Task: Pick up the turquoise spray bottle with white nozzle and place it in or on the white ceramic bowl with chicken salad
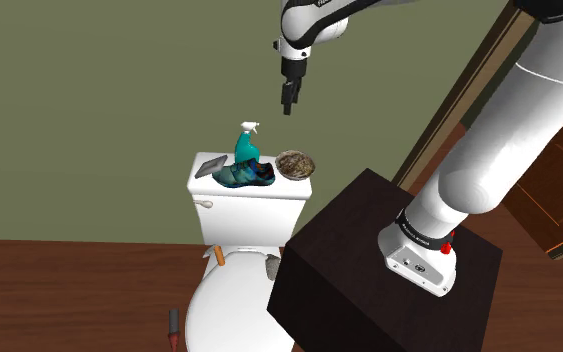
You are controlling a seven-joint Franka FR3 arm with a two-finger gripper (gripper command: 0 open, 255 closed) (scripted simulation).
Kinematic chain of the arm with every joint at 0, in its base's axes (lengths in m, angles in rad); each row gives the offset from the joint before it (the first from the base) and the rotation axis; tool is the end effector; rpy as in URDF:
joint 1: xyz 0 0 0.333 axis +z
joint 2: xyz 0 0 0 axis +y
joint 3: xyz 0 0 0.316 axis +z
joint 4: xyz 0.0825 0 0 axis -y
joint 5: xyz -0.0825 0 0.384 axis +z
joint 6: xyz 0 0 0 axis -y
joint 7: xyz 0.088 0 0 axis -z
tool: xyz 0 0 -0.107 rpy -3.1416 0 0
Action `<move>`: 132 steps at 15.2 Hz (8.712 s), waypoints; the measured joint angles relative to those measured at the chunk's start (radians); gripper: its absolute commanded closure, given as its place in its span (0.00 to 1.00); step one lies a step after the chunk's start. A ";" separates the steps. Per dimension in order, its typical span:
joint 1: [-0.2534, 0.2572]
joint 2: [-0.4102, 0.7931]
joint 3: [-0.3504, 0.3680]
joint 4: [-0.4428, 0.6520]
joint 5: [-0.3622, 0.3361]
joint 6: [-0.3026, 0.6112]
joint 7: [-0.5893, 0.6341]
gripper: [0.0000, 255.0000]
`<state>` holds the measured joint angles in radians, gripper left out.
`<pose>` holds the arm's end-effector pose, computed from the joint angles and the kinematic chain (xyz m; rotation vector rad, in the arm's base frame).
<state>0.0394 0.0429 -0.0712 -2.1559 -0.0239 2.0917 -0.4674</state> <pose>0.5309 -0.0179 0.3706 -3.0544 -0.6967 0.1715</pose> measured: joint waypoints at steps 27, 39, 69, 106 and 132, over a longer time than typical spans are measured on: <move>-0.013 0.669 0.049 0.554 0.035 0.158 -0.185 0.00; -0.013 0.669 0.049 0.554 0.035 0.158 -0.186 1.00; -0.012 0.474 0.046 0.628 0.031 -0.111 -0.185 1.00; -0.176 0.028 -0.073 -0.003 0.007 0.077 -0.458 1.00; -0.180 0.146 -0.069 -0.063 0.027 0.254 -0.469 0.00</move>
<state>-0.1404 0.1886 -0.1406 -2.2193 0.0032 2.3461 -0.9365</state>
